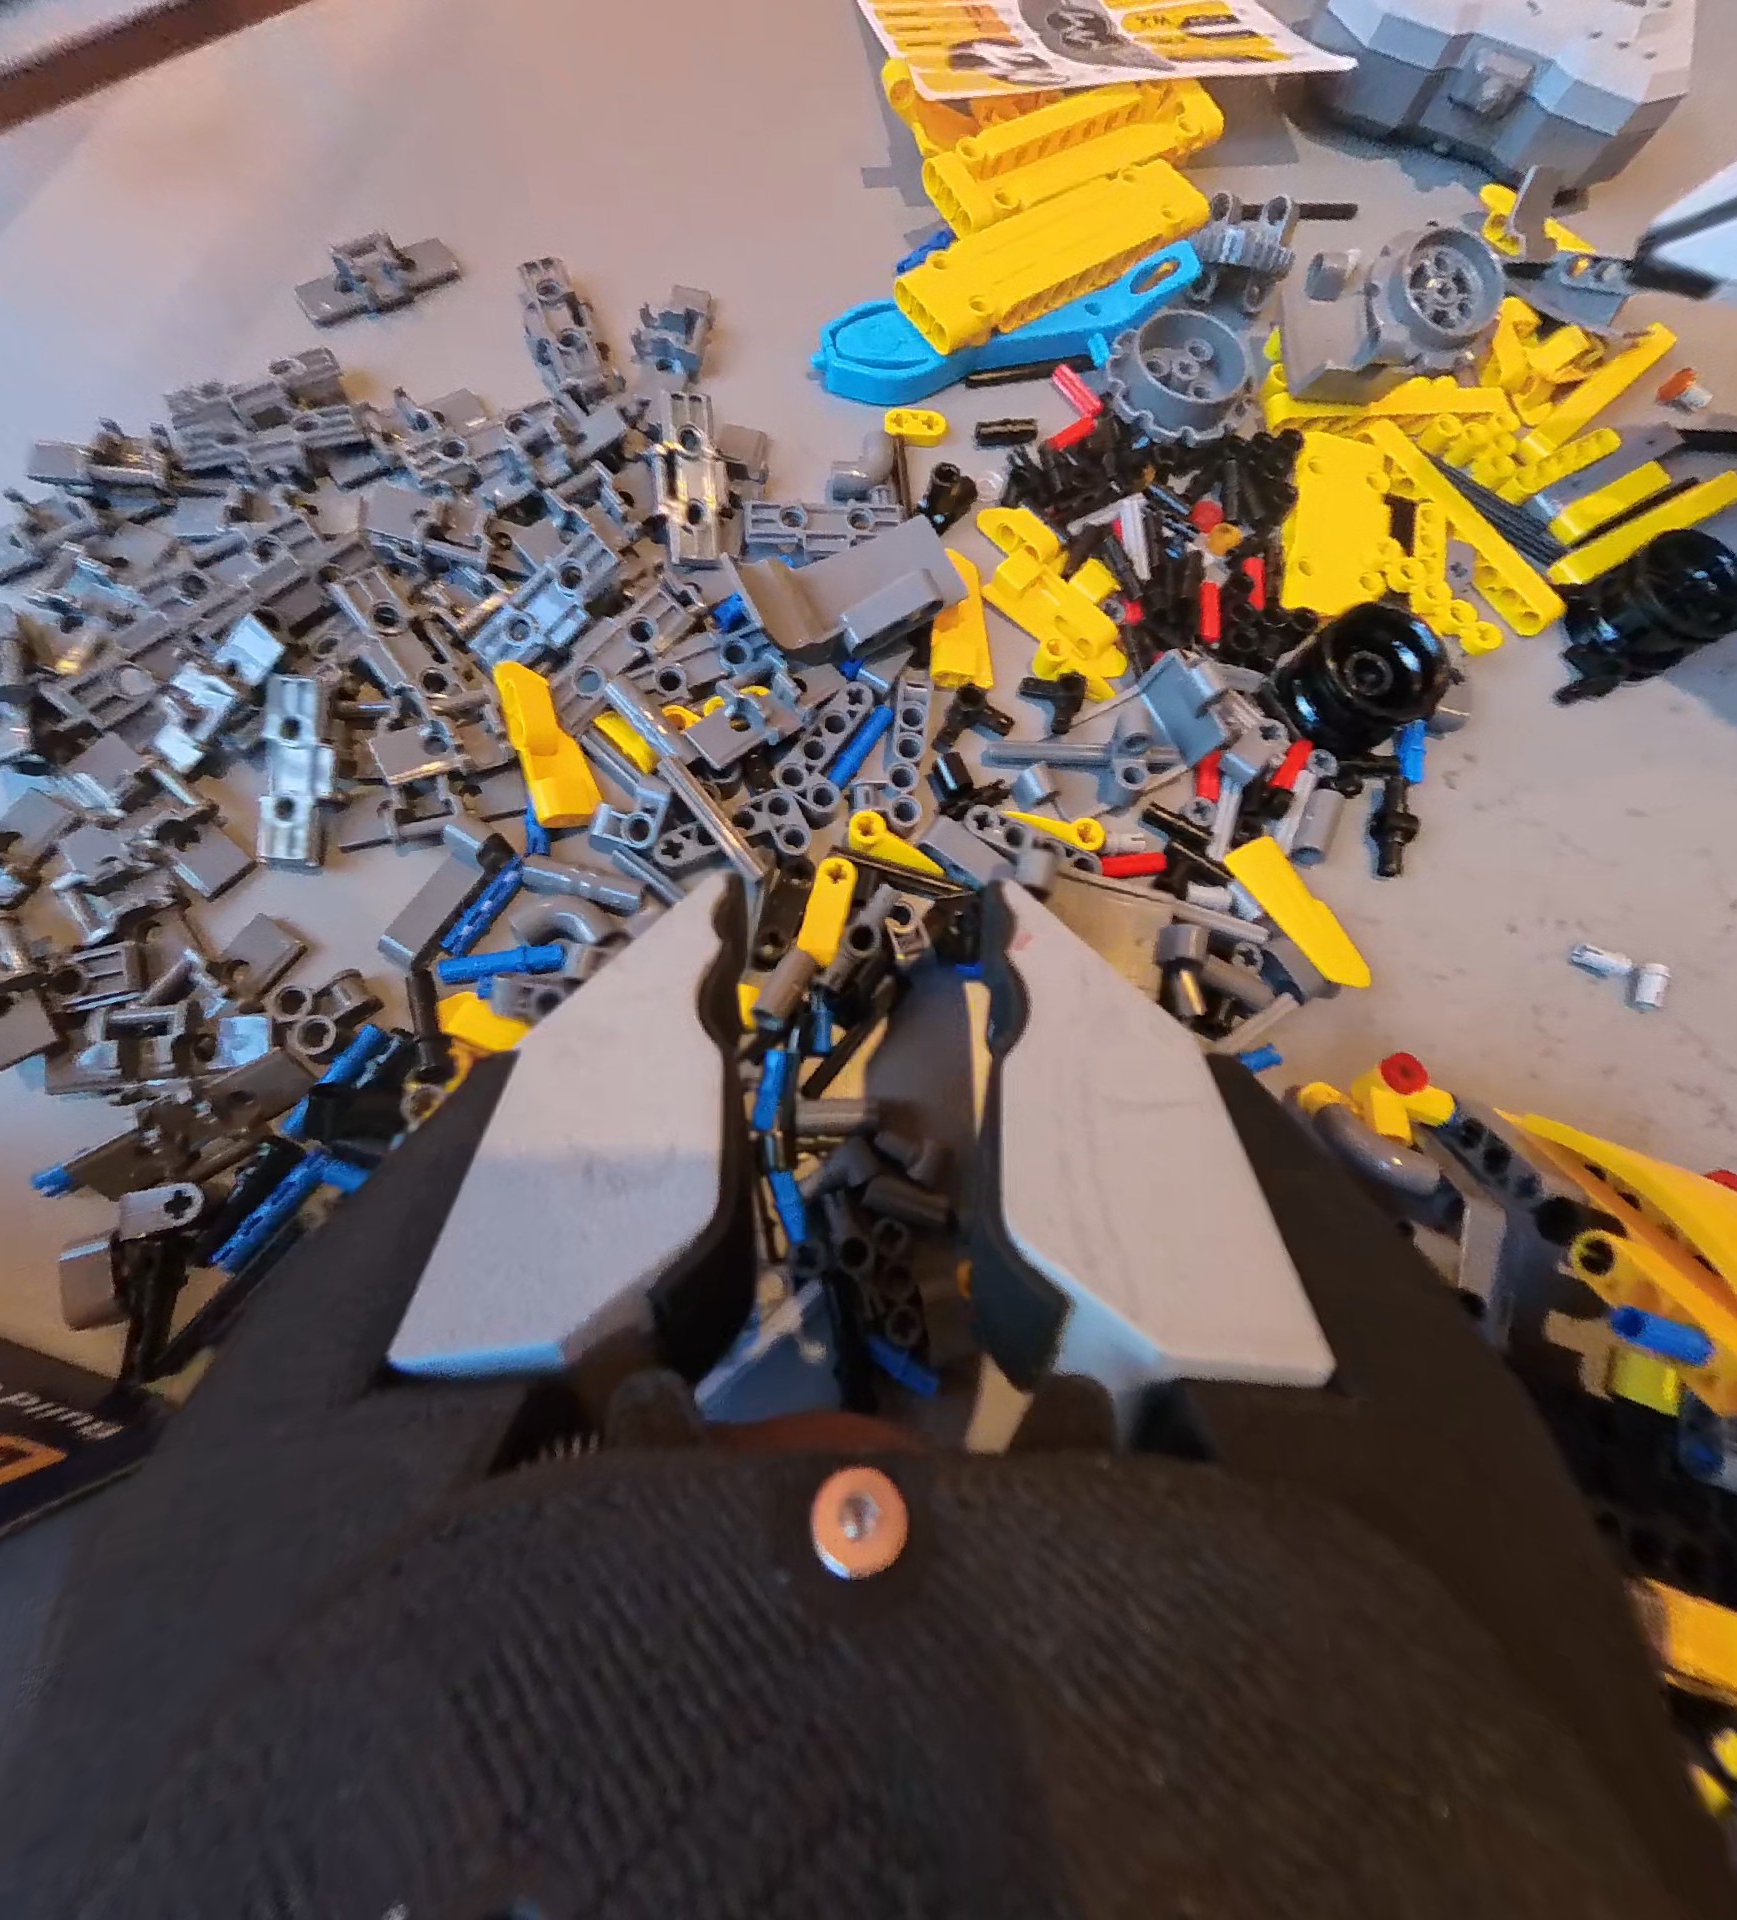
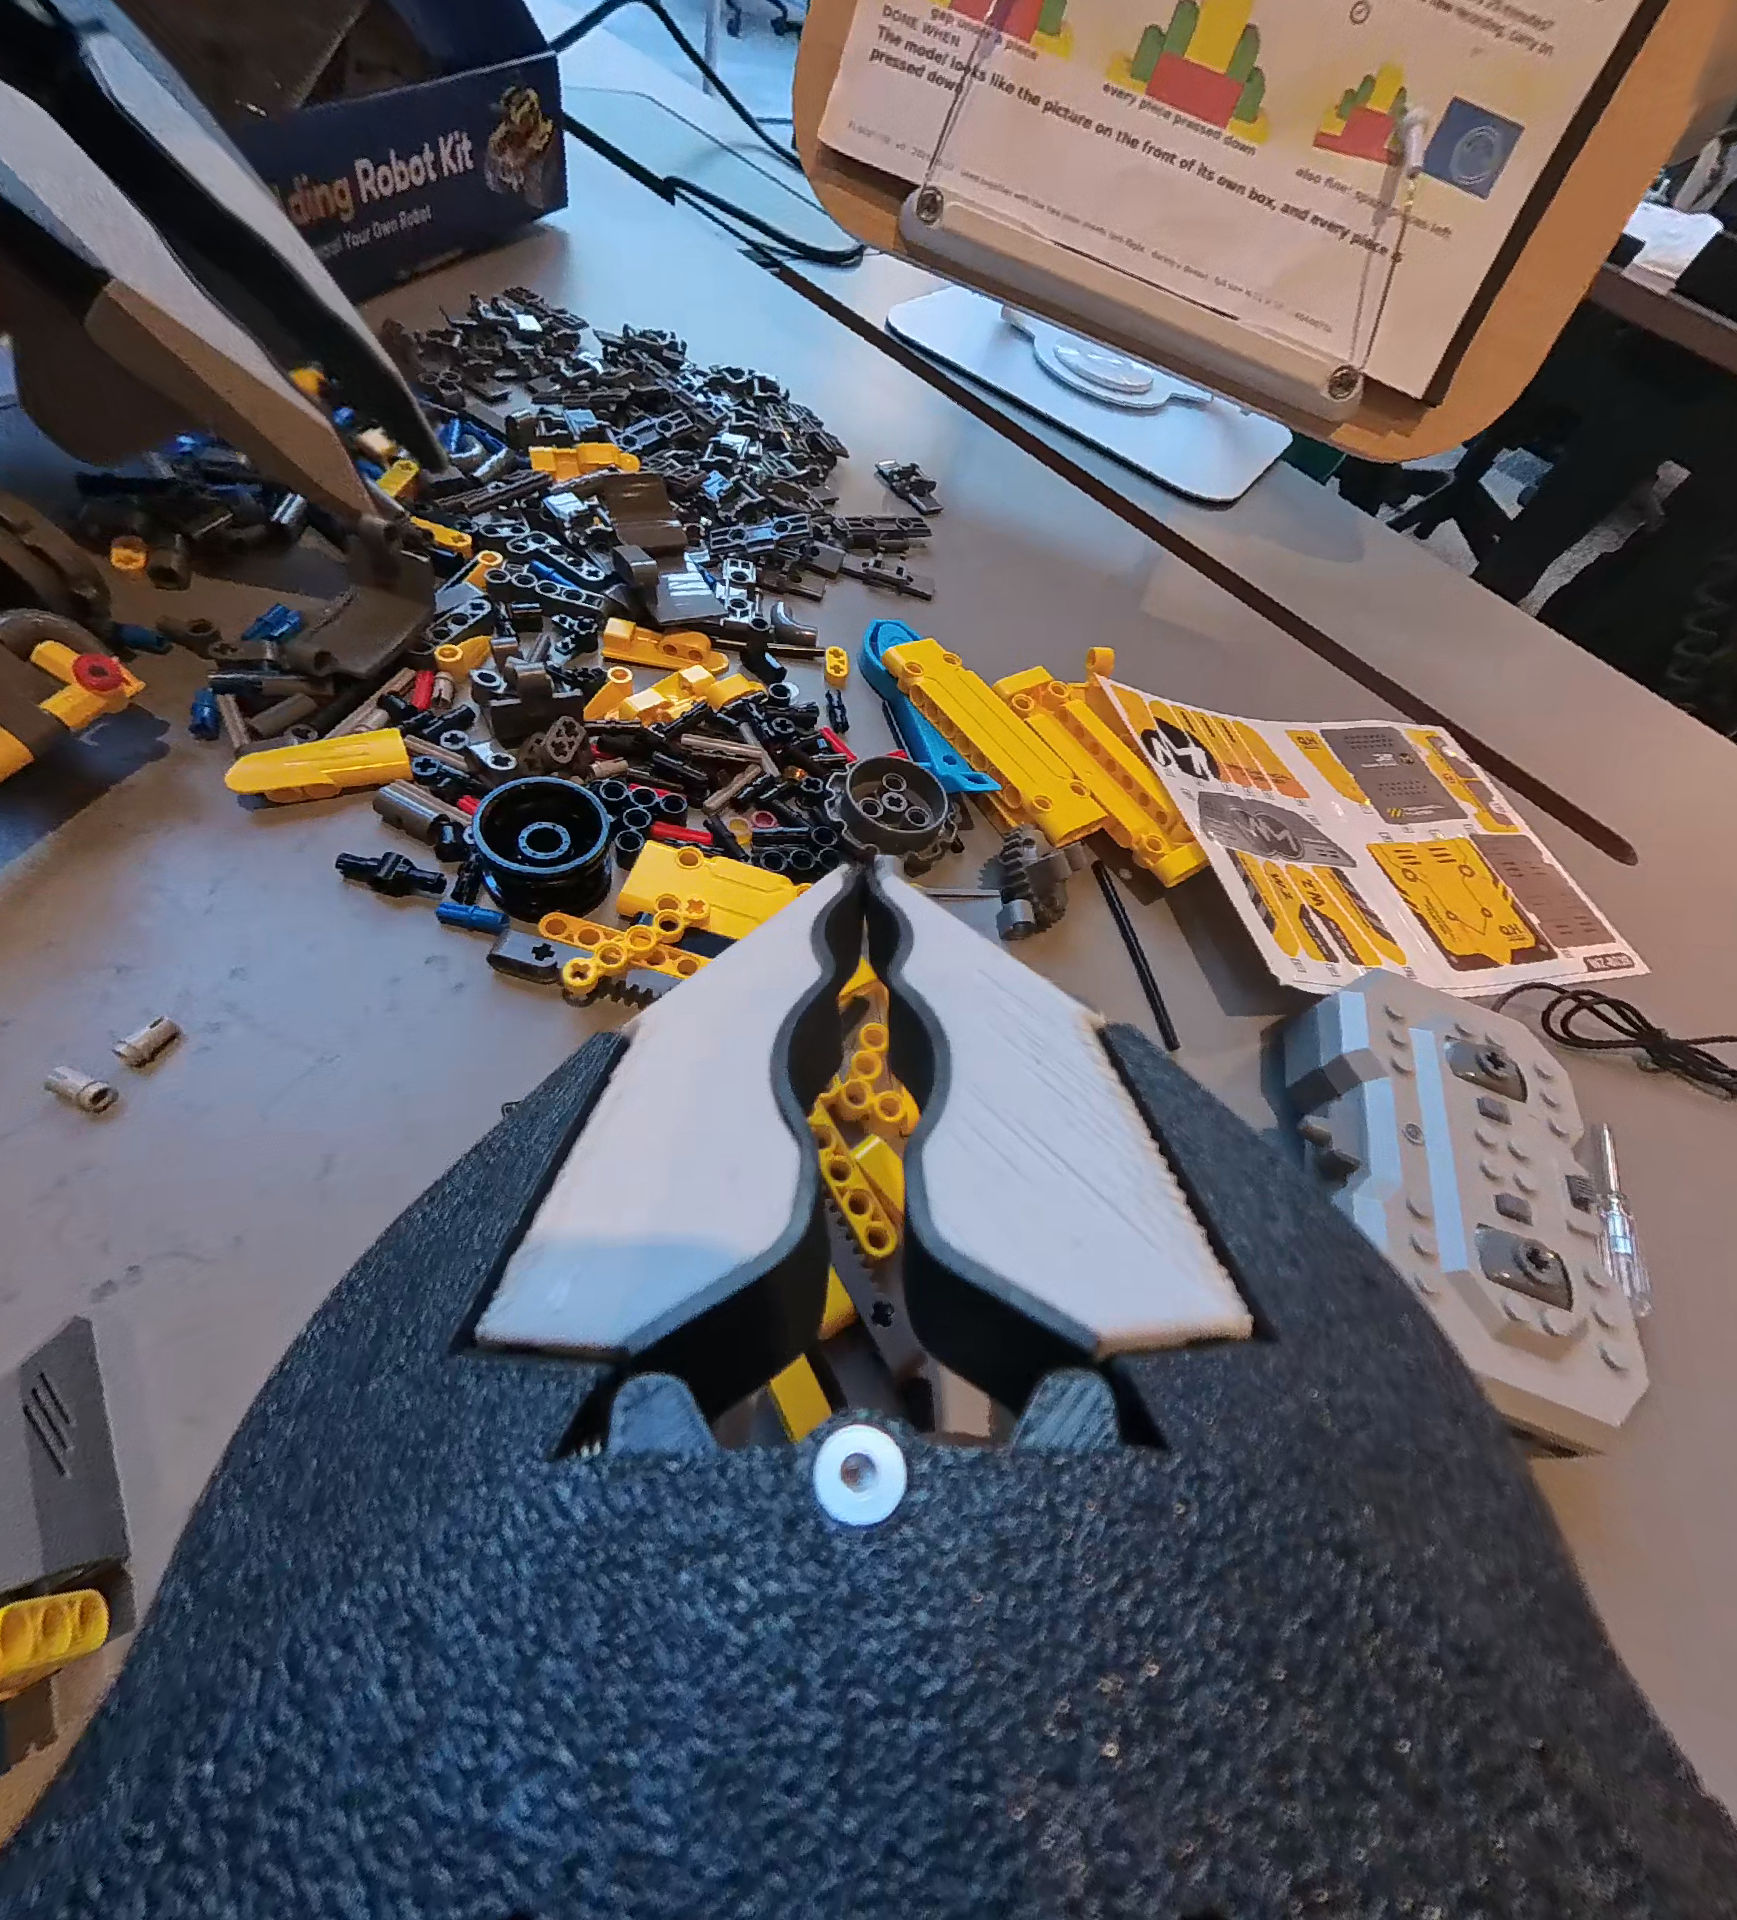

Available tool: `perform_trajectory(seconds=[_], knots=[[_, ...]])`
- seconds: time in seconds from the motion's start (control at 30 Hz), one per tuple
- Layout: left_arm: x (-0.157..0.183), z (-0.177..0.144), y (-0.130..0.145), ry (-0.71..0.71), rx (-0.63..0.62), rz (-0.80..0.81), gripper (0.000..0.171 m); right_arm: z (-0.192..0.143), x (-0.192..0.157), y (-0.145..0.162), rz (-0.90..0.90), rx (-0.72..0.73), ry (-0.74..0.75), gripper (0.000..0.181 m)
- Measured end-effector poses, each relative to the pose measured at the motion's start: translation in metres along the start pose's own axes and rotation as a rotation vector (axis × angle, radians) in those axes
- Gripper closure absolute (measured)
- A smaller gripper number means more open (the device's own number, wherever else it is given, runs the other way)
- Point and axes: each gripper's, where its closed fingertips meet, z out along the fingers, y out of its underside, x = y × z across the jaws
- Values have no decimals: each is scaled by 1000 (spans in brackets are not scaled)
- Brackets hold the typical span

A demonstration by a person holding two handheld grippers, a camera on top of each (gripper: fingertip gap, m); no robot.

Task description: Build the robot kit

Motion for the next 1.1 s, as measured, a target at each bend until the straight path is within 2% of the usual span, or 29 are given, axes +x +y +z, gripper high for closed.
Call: perform_trajectory(seconds=[0.1, 0.37, 0.73, 1.1], knots=[[10, 2, 4, 66, -24, -22, 128, 1, -3, 1, -18, -9, -4, 181], [16, 6, 7, 53, -45, 45, 133, 1, -2, 1, -15, -7, -1, 181], [-18, -17, -21, -48, 128, -82, 137, 1, -3, -1, -25, 1, 4, 181], [-29, -21, -18, -95, 113, -96, 139, 1, -3, -2, -38, 8, 12, 181]])
